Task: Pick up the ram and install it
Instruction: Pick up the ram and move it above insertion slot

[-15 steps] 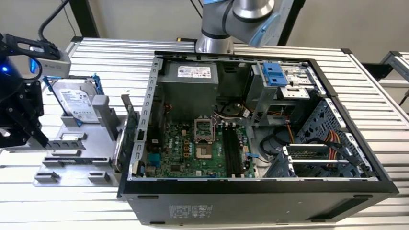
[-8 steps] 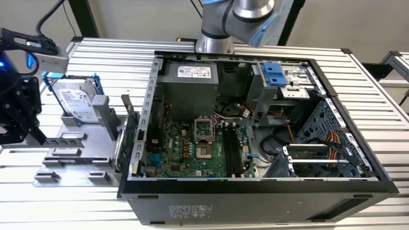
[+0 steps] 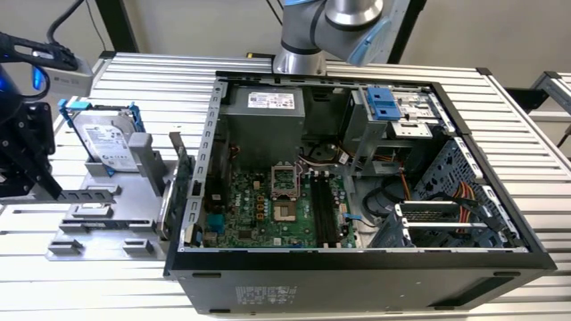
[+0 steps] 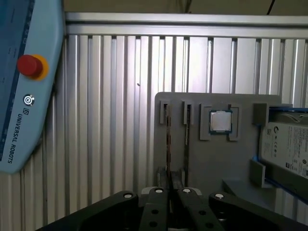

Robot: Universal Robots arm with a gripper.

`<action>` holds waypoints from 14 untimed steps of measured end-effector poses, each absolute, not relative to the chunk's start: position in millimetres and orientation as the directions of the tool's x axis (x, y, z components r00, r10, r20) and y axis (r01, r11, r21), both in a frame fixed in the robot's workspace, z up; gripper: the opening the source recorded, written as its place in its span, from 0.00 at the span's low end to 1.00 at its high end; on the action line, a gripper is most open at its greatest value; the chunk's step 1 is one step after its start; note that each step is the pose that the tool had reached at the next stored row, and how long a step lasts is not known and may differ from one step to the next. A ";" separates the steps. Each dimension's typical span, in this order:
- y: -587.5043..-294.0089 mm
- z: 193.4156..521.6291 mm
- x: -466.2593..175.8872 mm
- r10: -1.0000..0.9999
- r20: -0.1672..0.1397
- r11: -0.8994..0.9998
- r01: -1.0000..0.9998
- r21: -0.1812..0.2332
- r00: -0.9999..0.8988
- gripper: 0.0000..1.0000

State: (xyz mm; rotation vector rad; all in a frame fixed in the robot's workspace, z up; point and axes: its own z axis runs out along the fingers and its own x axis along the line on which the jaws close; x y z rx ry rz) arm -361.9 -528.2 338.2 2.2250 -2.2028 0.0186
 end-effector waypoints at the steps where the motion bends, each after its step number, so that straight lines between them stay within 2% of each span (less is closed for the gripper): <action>1: -528.2 339.1 -361.9 -1.000 0.016 -0.010 -1.000 -0.001 0.010 0.00; 14: -528.3 349.6 -361.8 -1.000 0.016 -0.010 -1.000 -0.001 0.010 0.00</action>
